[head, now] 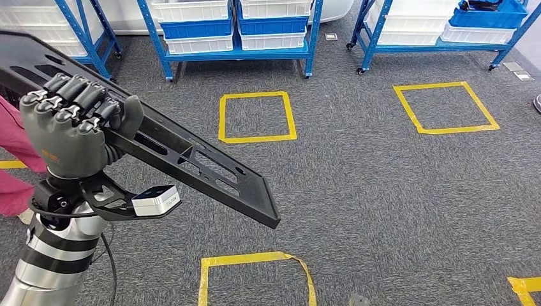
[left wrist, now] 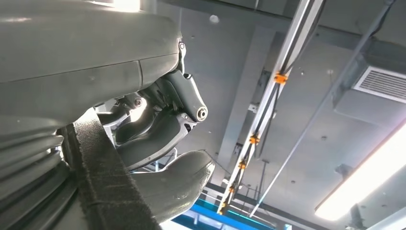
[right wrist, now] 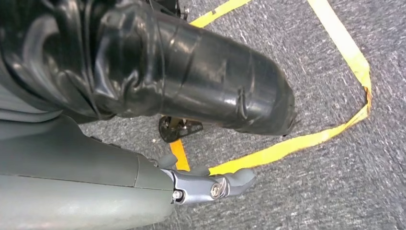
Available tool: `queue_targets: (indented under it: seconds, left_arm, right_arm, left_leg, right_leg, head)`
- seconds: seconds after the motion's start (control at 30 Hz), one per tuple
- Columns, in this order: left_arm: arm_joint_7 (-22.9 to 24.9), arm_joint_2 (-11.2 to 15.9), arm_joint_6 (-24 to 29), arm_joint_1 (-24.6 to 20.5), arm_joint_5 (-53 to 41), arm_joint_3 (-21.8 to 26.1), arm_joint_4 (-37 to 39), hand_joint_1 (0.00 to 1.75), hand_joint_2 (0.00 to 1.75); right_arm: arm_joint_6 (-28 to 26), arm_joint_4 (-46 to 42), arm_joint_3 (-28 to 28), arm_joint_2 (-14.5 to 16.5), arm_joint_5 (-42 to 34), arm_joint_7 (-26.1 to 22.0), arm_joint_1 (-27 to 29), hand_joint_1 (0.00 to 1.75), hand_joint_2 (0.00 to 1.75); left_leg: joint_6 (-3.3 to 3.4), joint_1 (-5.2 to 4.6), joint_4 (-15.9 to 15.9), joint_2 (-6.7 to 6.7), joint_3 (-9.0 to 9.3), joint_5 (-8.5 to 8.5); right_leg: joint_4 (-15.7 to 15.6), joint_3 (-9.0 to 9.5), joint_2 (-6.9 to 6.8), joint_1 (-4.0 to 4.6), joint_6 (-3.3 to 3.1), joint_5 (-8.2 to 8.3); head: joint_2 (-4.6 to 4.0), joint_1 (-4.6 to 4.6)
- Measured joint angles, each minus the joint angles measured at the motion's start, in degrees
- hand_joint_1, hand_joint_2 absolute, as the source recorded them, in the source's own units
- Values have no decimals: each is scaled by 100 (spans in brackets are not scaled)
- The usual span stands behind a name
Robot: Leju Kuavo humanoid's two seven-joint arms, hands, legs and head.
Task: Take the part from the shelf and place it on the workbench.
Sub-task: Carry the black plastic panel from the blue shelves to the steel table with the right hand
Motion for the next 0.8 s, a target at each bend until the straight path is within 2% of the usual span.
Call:
queue_targets:
  seconds: [0.1, 0.43, 0.53, 0.57, 0.6, 0.67, 0.7, 0.73, 0.77, 0.8]
  left_arm:
    - [5, 14, 6, 4, -1, -1, 0, 175, 175]
    - [7, 27, 9, 7, -9, -19, 2, 175, 175]
    - [8, 48, 12, 5, -9, -17, -2, 175, 175]
    - [9, 55, 16, 1, -9, -17, -3, 175, 175]
    - [11, 57, 20, -2, -9, -18, -4, 175, 175]
    - [14, 61, 25, 4, -13, -21, -3, 175, 175]
    - [15, 61, 25, 16, -16, -24, -3, 175, 175]
    - [14, 62, 25, 27, -19, -28, -2, 175, 175]
    - [14, 62, 25, 34, -20, -33, -2, 175, 175]
    - [14, 62, 25, 37, -20, -37, -2, 175, 175]
  right_arm:
    - [6, 0, 1, -2, 2, -42, 2, 0, 0]
    - [22, 0, 50, -3, 124, -158, -2, 0, 0]
    - [30, -1, 68, 5, 135, -164, -6, 0, 0]
    - [31, -2, 78, 4, 138, -167, -8, 0, 0]
    - [31, -2, 87, 1, 140, -170, -10, 0, 0]
    - [31, -2, 97, -5, 140, -172, -9, 0, 0]
    - [31, -2, 99, -7, 140, -172, -6, 0, 0]
    - [31, -2, 100, -9, 140, -171, -3, 0, 0]
    - [31, -2, 102, -11, 140, -172, -2, 0, 0]
    - [31, -2, 104, -14, 140, -172, -2, 0, 0]
  left_leg:
    - [25, -12, -41, -11, -39, 16]
    - [125, -67, -33, -16, -91, 63]
    - [243, -53, -174, -29, -40, 141]
    - [284, -25, -262, -35, -6, 195]
    - [301, 2, -333, -43, 12, 244]
    - [296, 24, -370, -87, -20, 294]
    - [276, 35, -369, -121, -46, 309]
    - [249, 50, -368, -161, -68, 325]
    - [215, 75, -365, -208, -86, 343]
    - [172, 106, -356, -260, -101, 359]
  right_leg:
    - [-17, -26, -6, 9, 11, 19]
    - [-90, -56, -9, -14, 145, 107]
    - [-138, -41, -27, -23, 219, 135]
    - [-47, -89, -27, -19, 215, 71]
    - [179, -199, -20, -16, 192, -54]
    - [910, -552, -11, -46, 152, -388]
    - [1237, -708, -9, -71, 161, -498]
    - [1377, -774, -8, -100, 200, -521]
    - [1277, -718, -6, -134, 266, -449]
    - [949, -546, 18, -180, 351, -305]
  head:
    - [0, 7]
    - [0, 4]
    - [0, 1]
    - [0, 2]
    - [0, 8]
    - [0, 12]
    - [0, 12]
    - [0, 10]
    - [0, 9]
    - [0, 10]
